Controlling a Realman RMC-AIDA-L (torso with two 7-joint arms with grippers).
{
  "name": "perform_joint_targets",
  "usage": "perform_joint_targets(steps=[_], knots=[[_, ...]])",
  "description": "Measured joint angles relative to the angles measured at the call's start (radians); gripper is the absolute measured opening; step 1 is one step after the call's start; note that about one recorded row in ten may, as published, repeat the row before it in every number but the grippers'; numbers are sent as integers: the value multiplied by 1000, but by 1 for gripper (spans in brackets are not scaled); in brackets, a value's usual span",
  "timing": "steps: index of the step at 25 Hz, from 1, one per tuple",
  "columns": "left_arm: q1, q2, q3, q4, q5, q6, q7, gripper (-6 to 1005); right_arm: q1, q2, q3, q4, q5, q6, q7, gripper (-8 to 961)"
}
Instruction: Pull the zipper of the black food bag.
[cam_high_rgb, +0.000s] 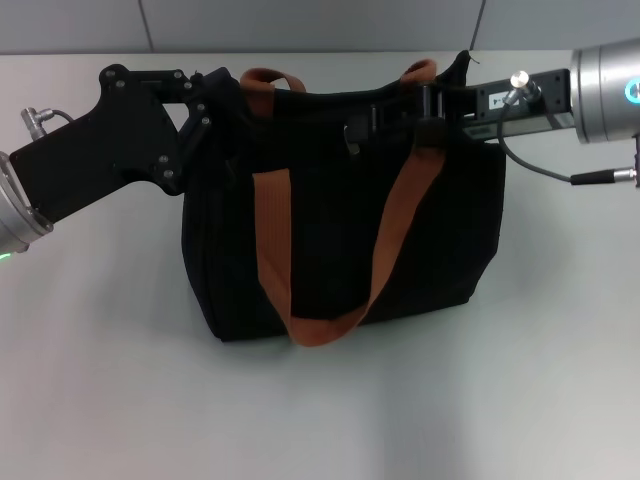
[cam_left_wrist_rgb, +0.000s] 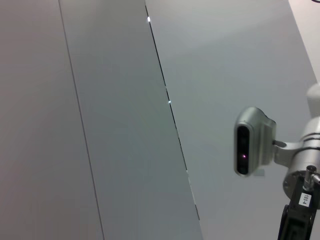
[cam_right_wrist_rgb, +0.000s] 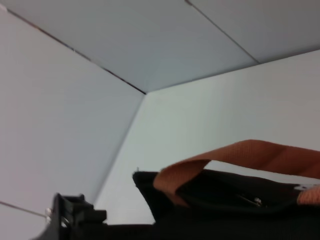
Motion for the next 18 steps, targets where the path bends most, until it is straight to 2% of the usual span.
perform_joint_targets(steps=[6, 10, 18], knots=[[-4, 0, 1, 0, 3, 4, 1, 32, 42, 0, 3, -35, -65, -27, 11, 280], [-11, 0, 2, -2, 8, 8, 1, 32, 85, 12, 1, 10, -97, -21, 0, 271], [-14, -1, 3, -2, 9, 12, 1, 32, 137, 15, -5, 85, -98, 2, -16, 253]])
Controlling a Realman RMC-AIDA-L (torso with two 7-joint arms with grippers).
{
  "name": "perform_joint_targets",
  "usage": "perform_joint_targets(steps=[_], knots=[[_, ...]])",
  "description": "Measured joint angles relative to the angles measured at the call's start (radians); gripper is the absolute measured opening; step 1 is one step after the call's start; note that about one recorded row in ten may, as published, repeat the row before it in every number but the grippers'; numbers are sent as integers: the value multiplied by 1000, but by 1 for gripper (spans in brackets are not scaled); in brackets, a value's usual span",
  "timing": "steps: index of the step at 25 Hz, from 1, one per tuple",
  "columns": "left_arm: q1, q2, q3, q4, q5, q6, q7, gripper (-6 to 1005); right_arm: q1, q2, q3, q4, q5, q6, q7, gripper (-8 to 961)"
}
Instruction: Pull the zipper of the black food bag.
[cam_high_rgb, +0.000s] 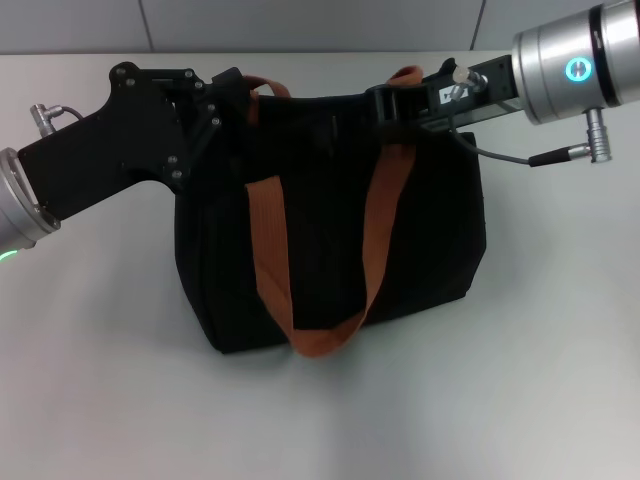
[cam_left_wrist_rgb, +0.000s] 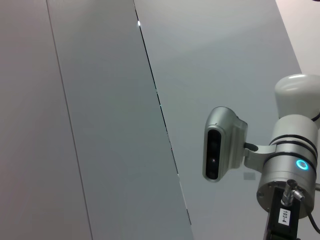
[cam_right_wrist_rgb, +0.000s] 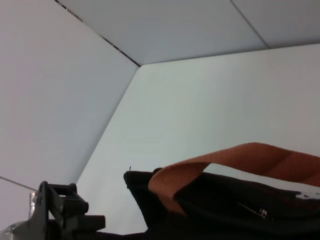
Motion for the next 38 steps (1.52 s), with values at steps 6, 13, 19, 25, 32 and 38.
perform_joint_targets(steps=[6, 13, 19, 25, 32, 38], knots=[[-3, 0, 0, 1, -3, 1, 0, 33, 8, 2, 8, 23, 69, -9, -9, 239], [-3, -1, 0, 2, -6, 2, 0, 33, 7, 2, 5, 45, 74, -9, -9, 223], [-3, 0, 0, 2, -7, 2, 0, 33, 14, -2, 1, 51, 63, -10, -10, 210], [-3, 0, 0, 2, -8, 3, -3, 33, 24, -3, -7, 40, 21, -19, -11, 196], [2, 0, -7, 1, -8, 11, -4, 33, 15, 1, -11, -24, -38, -29, -3, 120], [6, 0, -9, 2, -9, 14, -5, 33, -8, 2, -11, -97, -76, -30, 20, 34]])
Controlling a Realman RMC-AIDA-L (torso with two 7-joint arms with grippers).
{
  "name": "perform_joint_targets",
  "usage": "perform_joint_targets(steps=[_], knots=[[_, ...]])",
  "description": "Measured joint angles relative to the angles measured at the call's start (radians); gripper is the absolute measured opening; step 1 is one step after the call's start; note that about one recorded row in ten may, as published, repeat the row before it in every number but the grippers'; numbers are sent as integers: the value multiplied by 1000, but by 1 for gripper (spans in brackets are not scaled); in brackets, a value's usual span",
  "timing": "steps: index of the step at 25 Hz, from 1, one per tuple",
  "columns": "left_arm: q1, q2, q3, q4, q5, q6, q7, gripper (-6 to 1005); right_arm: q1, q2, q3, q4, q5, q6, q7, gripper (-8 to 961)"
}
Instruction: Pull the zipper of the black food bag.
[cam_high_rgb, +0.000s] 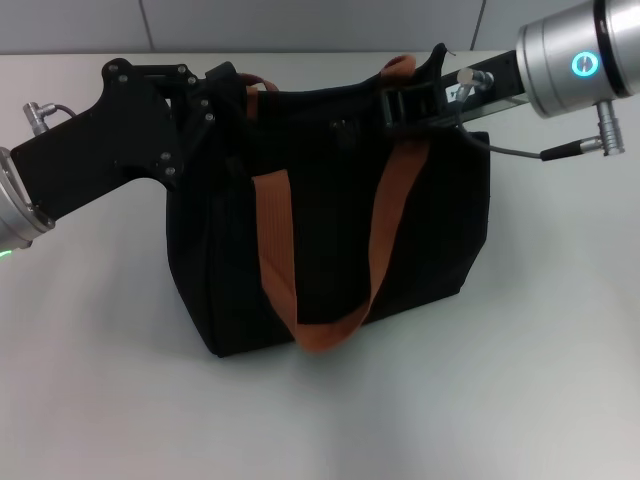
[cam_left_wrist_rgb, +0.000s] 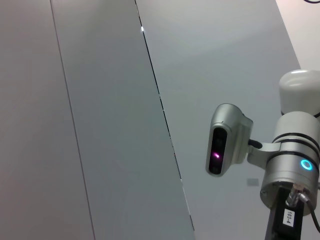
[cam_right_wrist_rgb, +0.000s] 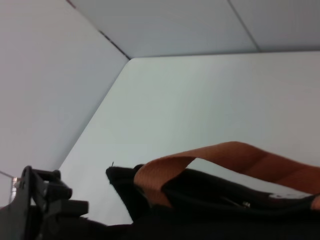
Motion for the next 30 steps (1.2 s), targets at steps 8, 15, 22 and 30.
perform_joint_targets(steps=[8, 15, 22, 30], knots=[[4, 2, -2, 0, -1, 4, -2, 33, -35, 4, -1, -136, -119, -1, 86, -2], [5, 3, -21, 0, -3, 0, -2, 33, -120, 12, 13, -283, -177, 6, 118, -1], [7, 5, -29, 0, -4, 3, -2, 33, -180, 12, 79, -340, -196, 15, 120, -1], [14, 4, -28, 0, -4, 7, 1, 34, -245, 12, 141, -343, 5, 33, -3, 0]])
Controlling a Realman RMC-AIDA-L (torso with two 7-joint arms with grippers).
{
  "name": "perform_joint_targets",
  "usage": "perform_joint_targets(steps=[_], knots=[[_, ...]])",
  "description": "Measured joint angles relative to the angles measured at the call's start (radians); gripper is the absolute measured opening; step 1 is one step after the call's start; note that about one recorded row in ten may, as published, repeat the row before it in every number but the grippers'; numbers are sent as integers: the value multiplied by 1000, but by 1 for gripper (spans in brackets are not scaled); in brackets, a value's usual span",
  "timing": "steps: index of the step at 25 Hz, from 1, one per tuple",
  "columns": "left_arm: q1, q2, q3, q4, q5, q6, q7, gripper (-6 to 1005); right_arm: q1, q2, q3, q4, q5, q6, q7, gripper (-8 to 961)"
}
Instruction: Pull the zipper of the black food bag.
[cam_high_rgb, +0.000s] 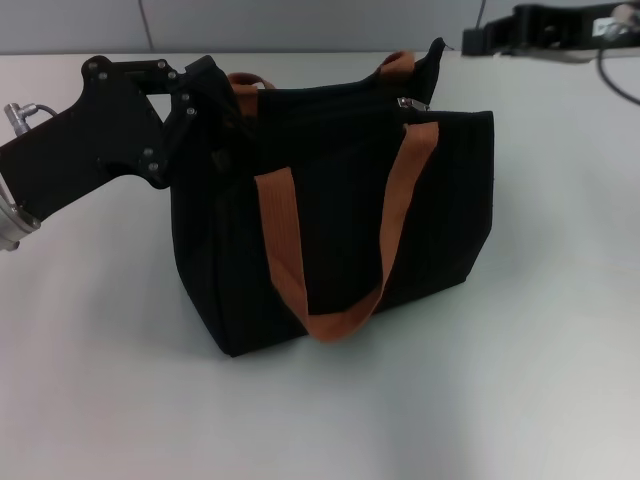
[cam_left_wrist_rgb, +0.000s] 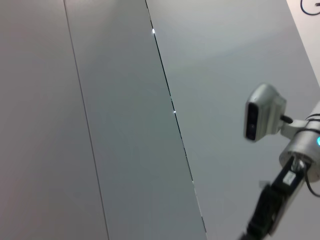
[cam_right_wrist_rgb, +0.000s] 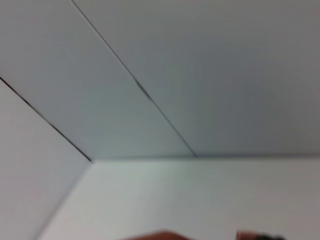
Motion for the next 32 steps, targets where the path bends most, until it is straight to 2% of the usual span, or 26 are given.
perform_joint_targets(steps=[4, 8, 9, 10, 13, 14, 15, 17, 18, 19, 20, 23, 24, 28, 29, 30, 31, 32], knots=[[4, 0, 0, -1, 0, 0, -5, 34, -54, -6, 69, 93, 229, 18, -217, -1], [23, -1, 0, -4, 0, -7, -14, 34, -75, -13, 178, 334, 521, -80, -570, 62], [23, -1, 0, -4, 0, -7, -14, 34, -65, -21, 262, 482, 599, -186, -740, 83], [33, -1, 0, -6, 0, -11, -17, 34, -65, -21, 262, 482, 599, -186, -740, 104], [44, -1, 0, -7, 0, -21, -37, 34, -33, -60, 361, 693, 624, -350, -959, 209], [47, -1, 1, -7, 2, -31, -52, 34, -17, -99, 380, 825, 623, -438, -1093, 250], [47, -1, 1, -7, 2, -31, -52, 34, -17, -99, 380, 825, 623, -438, -1093, 292], [52, -1, 5, -7, 7, -45, -73, 34, -11, -134, 370, 924, 600, -508, -1247, 411], [52, -1, 5, -7, 7, -45, -73, 34, -11, -140, 365, 948, 576, -532, -1314, 488], [52, -1, 5, -7, 7, -45, -73, 34, -15, -138, 360, 973, 501, -565, -1437, 565], [52, -1, 5, -7, 7, -45, -73, 34, -15, -138, 360, 973, 501, -565, -1437, 578], [75, 9, 37, 1, 71, -76, -162, 72, -24, -112, 363, 972, 386, -575, -1565, 616], [76, 15, 39, 2, 92, -80, -194, 92, -27, -98, 368, 972, 326, -571, -1614, 629], [78, 46, 40, 20, 154, -83, -330, 177, -28, -87, 367, 980, 281, -552, -1656, 679], [81, 68, 40, 45, 194, -73, -416, 206, -27, -78, 364, 985, 259, -534, -1678, 692], [86, 79, 40, 61, 209, -63, -458, 234, -24, -73, 363, 986, 247, -524, -1686, 692], [86, 79, 40, 61, 209, -63, -458, 262, -24, -73, 363, 986, 247, -524, -1686, 692], [90, 90, 39, 77, 220, -53, -498, 290, -21, -66, 363, 986, 232, -511, -1691, 692]])
